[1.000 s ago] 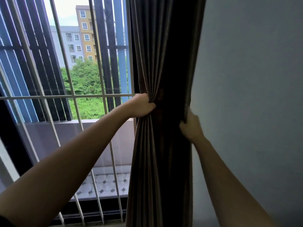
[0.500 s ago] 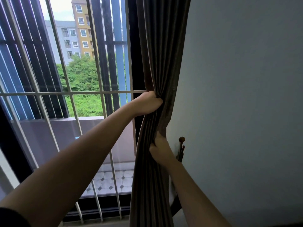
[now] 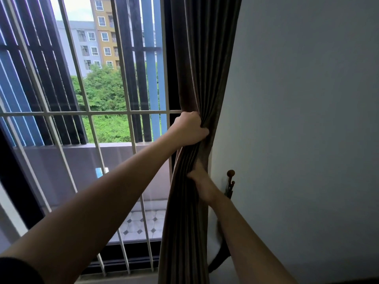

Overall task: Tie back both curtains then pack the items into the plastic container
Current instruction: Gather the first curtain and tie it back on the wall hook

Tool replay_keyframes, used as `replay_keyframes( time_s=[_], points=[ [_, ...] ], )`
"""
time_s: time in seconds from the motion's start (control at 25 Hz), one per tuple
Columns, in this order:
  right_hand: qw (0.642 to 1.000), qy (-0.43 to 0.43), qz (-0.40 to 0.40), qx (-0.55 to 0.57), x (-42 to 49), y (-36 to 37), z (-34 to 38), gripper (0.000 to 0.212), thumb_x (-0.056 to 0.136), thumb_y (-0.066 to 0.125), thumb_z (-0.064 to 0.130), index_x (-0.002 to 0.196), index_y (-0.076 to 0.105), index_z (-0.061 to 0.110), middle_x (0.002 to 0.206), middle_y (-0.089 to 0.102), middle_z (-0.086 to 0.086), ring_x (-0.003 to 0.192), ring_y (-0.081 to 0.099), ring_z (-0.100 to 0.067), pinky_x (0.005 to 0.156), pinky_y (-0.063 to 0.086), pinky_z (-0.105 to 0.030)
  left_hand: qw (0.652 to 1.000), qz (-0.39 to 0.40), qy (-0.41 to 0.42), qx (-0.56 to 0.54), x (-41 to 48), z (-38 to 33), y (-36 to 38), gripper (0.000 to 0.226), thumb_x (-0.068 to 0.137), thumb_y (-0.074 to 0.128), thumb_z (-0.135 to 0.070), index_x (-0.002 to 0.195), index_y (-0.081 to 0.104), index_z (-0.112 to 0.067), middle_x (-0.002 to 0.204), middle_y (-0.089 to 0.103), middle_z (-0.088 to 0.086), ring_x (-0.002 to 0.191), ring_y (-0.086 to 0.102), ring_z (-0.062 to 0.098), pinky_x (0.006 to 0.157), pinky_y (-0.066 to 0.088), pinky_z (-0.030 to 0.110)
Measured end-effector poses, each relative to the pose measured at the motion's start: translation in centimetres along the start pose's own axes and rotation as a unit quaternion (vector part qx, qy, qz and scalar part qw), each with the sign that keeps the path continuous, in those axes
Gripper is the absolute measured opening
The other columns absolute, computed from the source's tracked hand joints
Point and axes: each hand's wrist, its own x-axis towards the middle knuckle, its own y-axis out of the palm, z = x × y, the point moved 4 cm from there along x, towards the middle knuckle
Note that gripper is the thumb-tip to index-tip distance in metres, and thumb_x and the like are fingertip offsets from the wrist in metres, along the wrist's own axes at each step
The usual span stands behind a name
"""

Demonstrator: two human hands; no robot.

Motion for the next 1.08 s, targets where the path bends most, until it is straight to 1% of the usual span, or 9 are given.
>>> replay_keyframes(
  time_s=[0.08, 0.16, 0.24, 0.36, 0.52, 0.64, 0.76, 0.92, 1.08],
  points=[
    [0.990, 0.001, -0.115, 0.081, 1.0, -2.2, 0.9, 0.022, 0.098, 0.038, 0.026, 0.116, 0.045, 0.016, 0.109, 0.053, -0.001, 0.096, 0.055, -0.006, 0.087, 0.047, -0.021, 1.000, 0.020, 0.011, -0.017, -0.6, 0.0, -0.9, 0.032, 0.088, 0.052, -0.015, 0.059, 0.037, -0.013, 0.076, 0.047, 0.006, 0.058, 0.044, 0.015, 0.044, 0.038, 0.018],
    [0.981, -0.018, -0.189, 0.043, 2.2, -4.3, 2.0, 0.006, 0.100, 0.037, 0.023, 0.097, 0.041, 0.021, 0.108, 0.044, -0.005, 0.088, 0.051, -0.002, 0.080, 0.044, -0.013, 0.993, 0.066, 0.040, -0.085, -1.8, 0.1, -1.5, 0.030, 0.088, 0.051, -0.009, 0.059, 0.042, -0.012, 0.071, 0.047, 0.002, 0.057, 0.045, 0.011, 0.043, 0.037, 0.010],
    [0.988, -0.032, -0.146, 0.035, 4.0, -5.1, 2.3, 0.018, 0.096, 0.049, 0.021, 0.106, 0.035, 0.015, 0.115, 0.043, -0.007, 0.092, 0.052, -0.002, 0.078, 0.045, -0.009, 0.985, 0.106, 0.071, -0.119, -2.8, 0.2, -2.1, 0.019, 0.087, 0.053, -0.008, 0.068, 0.052, -0.006, 0.076, 0.053, 0.004, 0.065, 0.053, 0.012, 0.056, 0.043, 0.015],
    [0.981, 0.009, -0.037, 0.190, 6.0, -4.8, 2.0, 0.065, 0.080, 0.066, 0.029, 0.134, 0.037, 0.008, 0.128, 0.057, -0.010, 0.112, 0.060, -0.021, 0.090, 0.051, -0.030, 0.979, 0.125, 0.101, -0.127, -3.4, 1.3, -2.9, 0.007, 0.086, 0.049, -0.001, 0.083, 0.055, 0.002, 0.083, 0.055, 0.008, 0.074, 0.056, 0.014, 0.067, 0.046, 0.026],
    [0.945, 0.094, 0.042, 0.310, 6.5, -3.8, 1.9, 0.054, 0.074, 0.064, 0.025, 0.123, 0.054, 0.006, 0.103, 0.072, -0.004, 0.095, 0.069, -0.018, 0.083, 0.056, -0.028, 0.974, 0.131, 0.093, -0.161, -3.7, 3.1, -3.6, 0.008, 0.087, 0.046, 0.006, 0.089, 0.051, 0.011, 0.085, 0.051, 0.012, 0.078, 0.052, 0.020, 0.071, 0.042, 0.033],
    [0.952, 0.097, 0.066, 0.282, 7.0, -3.3, 1.3, 0.069, 0.057, 0.083, 0.037, 0.115, 0.059, 0.008, 0.106, 0.072, -0.005, 0.098, 0.068, -0.019, 0.083, 0.056, -0.029, 0.971, 0.136, 0.083, -0.181, -3.8, 3.6, -3.7, 0.009, 0.087, 0.045, 0.007, 0.085, 0.053, 0.005, 0.082, 0.051, 0.010, 0.077, 0.053, 0.018, 0.070, 0.042, 0.030],
    [0.978, 0.046, 0.034, 0.199, 7.3, -3.8, 1.1, 0.054, 0.076, 0.069, 0.038, 0.120, 0.058, 0.010, 0.115, 0.067, -0.007, 0.108, 0.064, -0.024, 0.090, 0.053, -0.032, 0.971, 0.119, 0.071, -0.195, -3.6, 3.5, -3.2, 0.011, 0.087, 0.045, 0.006, 0.089, 0.055, 0.005, 0.085, 0.056, 0.010, 0.079, 0.058, 0.016, 0.072, 0.048, 0.030],
    [0.994, -0.026, -0.053, 0.088, 6.0, -4.8, 1.0, 0.025, 0.089, 0.061, 0.025, 0.113, 0.061, 0.022, 0.112, 0.067, 0.000, 0.103, 0.065, -0.015, 0.091, 0.053, -0.031, 0.977, 0.095, 0.056, -0.182, -2.5, 3.1, -2.4, 0.014, 0.085, 0.045, 0.002, 0.092, 0.057, 0.008, 0.090, 0.062, 0.017, 0.086, 0.062, 0.025, 0.075, 0.052, 0.035],
    [0.991, 0.010, -0.033, 0.128, 5.5, -6.1, 0.4, 0.059, 0.071, 0.076, 0.038, 0.119, 0.060, 0.009, 0.116, 0.067, -0.009, 0.106, 0.064, -0.024, 0.095, 0.051, -0.037, 0.969, 0.109, 0.057, -0.213, -2.8, 1.9, -1.9, 0.019, 0.086, 0.044, 0.006, 0.078, 0.058, -0.005, 0.079, 0.061, 0.004, 0.074, 0.061, 0.011, 0.067, 0.050, 0.020]
  ],
)
